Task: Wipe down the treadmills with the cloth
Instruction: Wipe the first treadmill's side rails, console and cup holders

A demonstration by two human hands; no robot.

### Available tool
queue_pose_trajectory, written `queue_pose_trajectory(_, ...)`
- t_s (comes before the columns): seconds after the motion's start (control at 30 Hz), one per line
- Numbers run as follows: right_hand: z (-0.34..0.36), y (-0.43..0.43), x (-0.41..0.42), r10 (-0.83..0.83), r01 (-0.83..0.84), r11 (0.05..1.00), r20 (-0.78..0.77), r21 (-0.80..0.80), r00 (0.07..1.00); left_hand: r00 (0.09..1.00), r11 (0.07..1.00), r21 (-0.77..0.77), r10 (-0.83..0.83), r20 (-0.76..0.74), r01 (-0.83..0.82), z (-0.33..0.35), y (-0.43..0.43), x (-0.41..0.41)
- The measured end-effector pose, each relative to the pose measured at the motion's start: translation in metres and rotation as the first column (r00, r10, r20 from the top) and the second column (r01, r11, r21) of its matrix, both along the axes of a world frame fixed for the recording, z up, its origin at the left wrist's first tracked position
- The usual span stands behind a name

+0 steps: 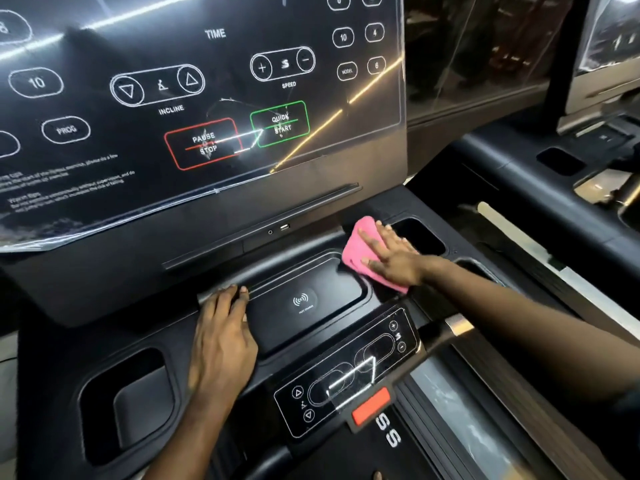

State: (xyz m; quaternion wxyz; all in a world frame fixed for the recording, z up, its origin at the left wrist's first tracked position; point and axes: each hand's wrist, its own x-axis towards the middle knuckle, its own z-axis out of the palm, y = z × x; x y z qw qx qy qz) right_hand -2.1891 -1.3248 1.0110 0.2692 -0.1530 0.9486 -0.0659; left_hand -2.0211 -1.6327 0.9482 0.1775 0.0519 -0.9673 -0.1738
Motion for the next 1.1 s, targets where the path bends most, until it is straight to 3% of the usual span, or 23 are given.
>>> queue_pose_trajectory(0.17,-0.004,-0.032,-0.015,-0.226,0.223,0.964,-0.002,0.143,0.974,0.999,0.999,0.048,-0.025,-0.033,0.026,0.0,-0.001,0.001)
queue_pose_trajectory(0.3,0.0,-0.088,0.017,-0.386,0.35,0.839,0.003,0.416,0.922,0.998,0.952,0.303,-0.028,-0.052,0.042,0.004,-0.011,0.005)
queue_pose_trajectory(0.33,-0.003,-0.106,0.029,-0.434,0.365,0.826,0.072,0.43,0.898,0.998,0.943,0.328,-0.048,-0.042,0.06,0.005,-0.017,0.008)
queue_pose_trajectory(0.4,-0.013,-0.142,0.048,-0.393,0.309,0.887,0.211,0.343,0.895,0.996,0.939,0.334,-0.087,-0.005,0.084,0.008,-0.033,0.018)
queue_pose_trajectory(0.5,-0.012,-0.19,0.09,-0.519,0.406,0.827,0.247,0.389,0.819,0.991,0.925,0.365,-0.127,0.035,0.106,0.01,-0.063,0.032)
queue_pose_trajectory(0.57,-0.016,-0.22,0.118,-0.432,0.391,0.896,0.212,0.211,0.876,0.981,0.916,0.37,-0.185,0.056,0.151,0.012,-0.077,0.036)
queue_pose_trajectory(0.6,-0.009,-0.234,0.137,-0.391,0.352,0.914,0.205,0.202,0.897,0.977,0.913,0.373,-0.202,0.068,0.163,0.014,-0.082,0.036)
queue_pose_trajectory(0.7,-0.006,-0.257,0.16,-0.489,0.472,0.871,0.162,0.136,0.857,0.972,0.904,0.395,-0.214,0.094,0.161,0.022,-0.088,0.032)
queue_pose_trajectory(0.77,0.002,-0.244,0.156,-0.499,0.486,0.863,0.082,0.135,0.863,0.97,0.907,0.388,-0.22,0.107,0.163,0.023,-0.088,0.032)
queue_pose_trajectory(0.83,0.015,-0.214,0.139,-0.453,0.432,0.863,0.022,0.26,0.891,0.969,0.91,0.383,-0.218,0.118,0.158,0.022,-0.086,0.035)
queue_pose_trajectory(0.93,0.027,-0.169,0.107,-0.427,0.366,0.852,0.093,0.375,0.899,0.969,0.924,0.358,-0.201,0.146,0.137,0.022,-0.081,0.036)
queue_pose_trajectory(1.0,0.028,-0.142,0.092,-0.411,0.353,0.878,0.133,0.324,0.902,0.973,0.938,0.333,-0.159,0.169,0.095,0.025,-0.073,0.033)
queue_pose_trajectory(1.1,0.03,-0.106,0.074,-0.304,0.277,0.91,0.044,0.31,0.952,0.985,0.945,0.328,-0.057,0.161,0.001,0.038,-0.048,0.029)
